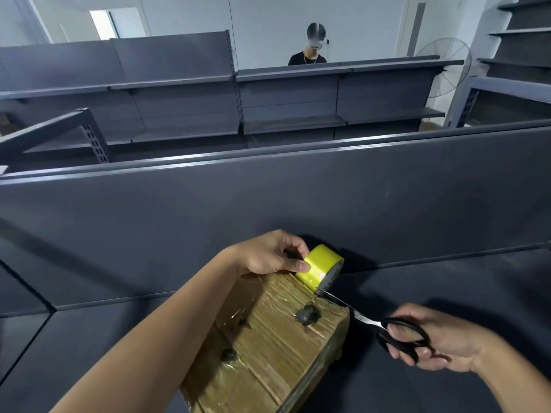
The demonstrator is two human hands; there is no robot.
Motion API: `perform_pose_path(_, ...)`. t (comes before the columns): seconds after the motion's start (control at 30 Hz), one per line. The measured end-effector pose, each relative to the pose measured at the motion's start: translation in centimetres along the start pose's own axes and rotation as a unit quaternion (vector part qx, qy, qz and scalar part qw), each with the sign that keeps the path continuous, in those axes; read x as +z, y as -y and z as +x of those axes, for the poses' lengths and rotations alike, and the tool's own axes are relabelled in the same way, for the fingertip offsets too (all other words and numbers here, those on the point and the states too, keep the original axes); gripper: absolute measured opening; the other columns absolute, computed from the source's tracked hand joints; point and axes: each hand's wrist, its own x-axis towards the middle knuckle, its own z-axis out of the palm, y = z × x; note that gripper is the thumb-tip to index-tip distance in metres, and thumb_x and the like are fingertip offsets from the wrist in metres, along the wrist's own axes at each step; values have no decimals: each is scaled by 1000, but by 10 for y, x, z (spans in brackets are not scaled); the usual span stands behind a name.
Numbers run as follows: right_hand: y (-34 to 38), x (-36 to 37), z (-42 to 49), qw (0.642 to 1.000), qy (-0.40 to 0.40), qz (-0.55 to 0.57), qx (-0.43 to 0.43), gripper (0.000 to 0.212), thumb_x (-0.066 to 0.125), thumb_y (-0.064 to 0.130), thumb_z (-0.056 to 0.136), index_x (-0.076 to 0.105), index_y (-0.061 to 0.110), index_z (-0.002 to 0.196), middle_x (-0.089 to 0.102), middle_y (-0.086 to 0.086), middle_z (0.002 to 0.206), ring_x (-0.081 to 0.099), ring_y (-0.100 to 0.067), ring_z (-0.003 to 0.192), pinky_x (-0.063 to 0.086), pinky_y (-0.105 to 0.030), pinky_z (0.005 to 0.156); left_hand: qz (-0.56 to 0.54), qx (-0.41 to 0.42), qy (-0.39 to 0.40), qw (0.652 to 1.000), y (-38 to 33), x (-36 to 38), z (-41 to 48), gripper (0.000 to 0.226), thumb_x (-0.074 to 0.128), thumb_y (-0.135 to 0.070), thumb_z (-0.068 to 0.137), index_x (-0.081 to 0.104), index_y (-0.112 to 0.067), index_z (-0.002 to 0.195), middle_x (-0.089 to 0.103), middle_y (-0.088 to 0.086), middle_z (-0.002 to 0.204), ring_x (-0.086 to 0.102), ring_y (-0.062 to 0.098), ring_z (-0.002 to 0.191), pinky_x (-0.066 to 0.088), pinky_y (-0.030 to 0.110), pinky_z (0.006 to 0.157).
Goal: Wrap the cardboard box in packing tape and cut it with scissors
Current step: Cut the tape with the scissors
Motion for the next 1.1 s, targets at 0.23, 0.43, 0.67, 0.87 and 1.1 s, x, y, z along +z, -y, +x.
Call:
perform_pose_path(0.23, 4, 5, 9, 1000, 10, 3, -9, 63, 89, 62, 60, 67, 5, 72, 53, -14, 61, 27, -8, 42, 17, -19, 35, -1, -2, -9, 1000, -2, 2, -1, 8, 75, -30, 93, 68, -27, 96, 66, -17, 84, 59, -1, 78, 46, 22, 80)
perform_pose_path(0.43, 14, 14, 23, 999, 20, 10, -23, 66, 87, 67, 59, 68, 5, 71, 54, -14, 62, 29, -6, 41, 24, -16, 33, -16, -9, -8, 1000, -5, 2, -2, 9, 76, -26, 92, 69, -22, 97, 66, -13, 82, 59, 2, 76, 46, 22, 78)
perform_pose_path(0.67, 21, 15, 28, 999, 0, 19, -26, 66, 87, 67, 57, 67, 5, 69, 53, -13, 60, 29, -6, 38, 22, -17, 31, -121, -57, -6, 991, -9, 1, 1, 11, 76, -16, 91, 73, -9, 99, 67, 1, 82, 61, 11, 75, 50, 22, 75)
perform_pose_path(0.87, 17, 13, 27, 999, 8, 23, -33, 69, 85, 67, 63, 67, 1, 73, 53, -13, 59, 30, -5, 36, 24, -17, 30, -138, -57, -8, 989, -8, 3, 3, 11, 76, -16, 91, 73, -9, 99, 68, -2, 80, 62, 9, 74, 50, 20, 74)
perform_pose_path(1.1, 24, 12, 34, 1000, 3, -3, -30, 72, 84, 71, 60, 67, 2, 73, 54, -12, 58, 30, -6, 36, 26, -15, 31, -126, -60, -15, 990, -8, 2, 3, 5, 78, -19, 90, 73, -21, 88, 68, -13, 73, 62, 1, 73, 46, 22, 80)
